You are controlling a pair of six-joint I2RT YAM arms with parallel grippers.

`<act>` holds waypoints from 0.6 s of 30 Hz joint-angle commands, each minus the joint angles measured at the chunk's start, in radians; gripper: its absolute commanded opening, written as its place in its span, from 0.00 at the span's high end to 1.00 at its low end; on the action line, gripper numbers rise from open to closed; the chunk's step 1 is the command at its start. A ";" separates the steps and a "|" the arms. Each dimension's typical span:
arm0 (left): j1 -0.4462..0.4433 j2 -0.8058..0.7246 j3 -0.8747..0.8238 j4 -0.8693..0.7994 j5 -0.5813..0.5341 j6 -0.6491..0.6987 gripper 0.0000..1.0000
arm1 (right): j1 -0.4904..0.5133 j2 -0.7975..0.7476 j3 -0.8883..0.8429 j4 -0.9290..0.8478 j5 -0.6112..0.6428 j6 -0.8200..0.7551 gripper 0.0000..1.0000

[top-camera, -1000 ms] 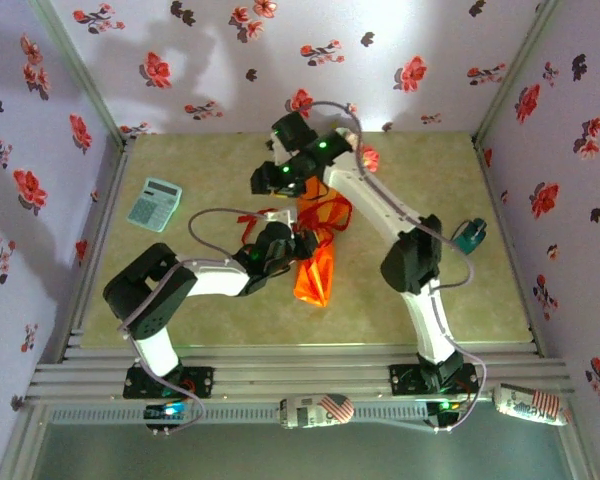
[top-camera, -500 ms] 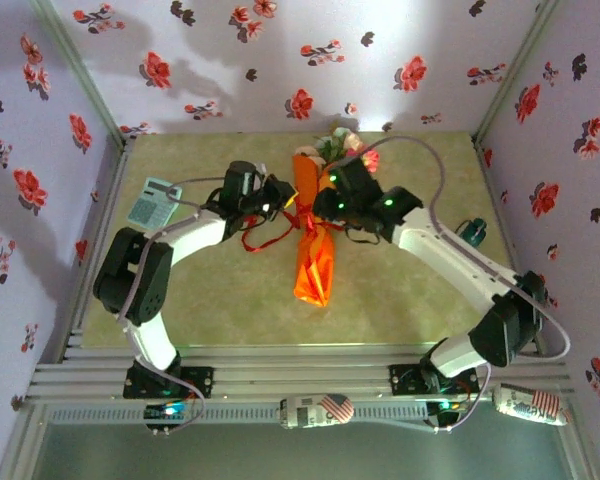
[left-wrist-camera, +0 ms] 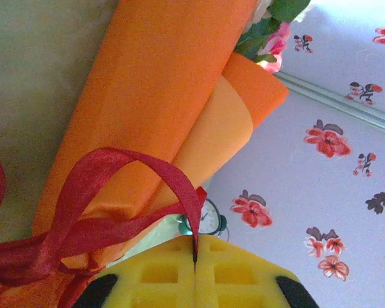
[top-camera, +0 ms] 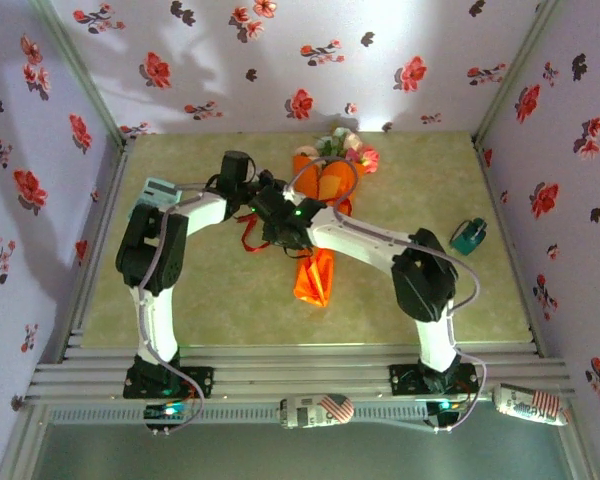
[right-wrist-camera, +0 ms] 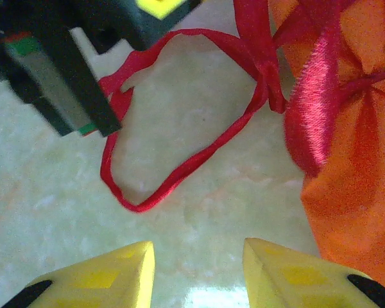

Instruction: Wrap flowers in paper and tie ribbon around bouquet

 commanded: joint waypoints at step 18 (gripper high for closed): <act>0.062 0.142 0.122 0.023 0.051 -0.095 1.00 | -0.001 0.425 0.307 -0.105 0.099 0.109 0.55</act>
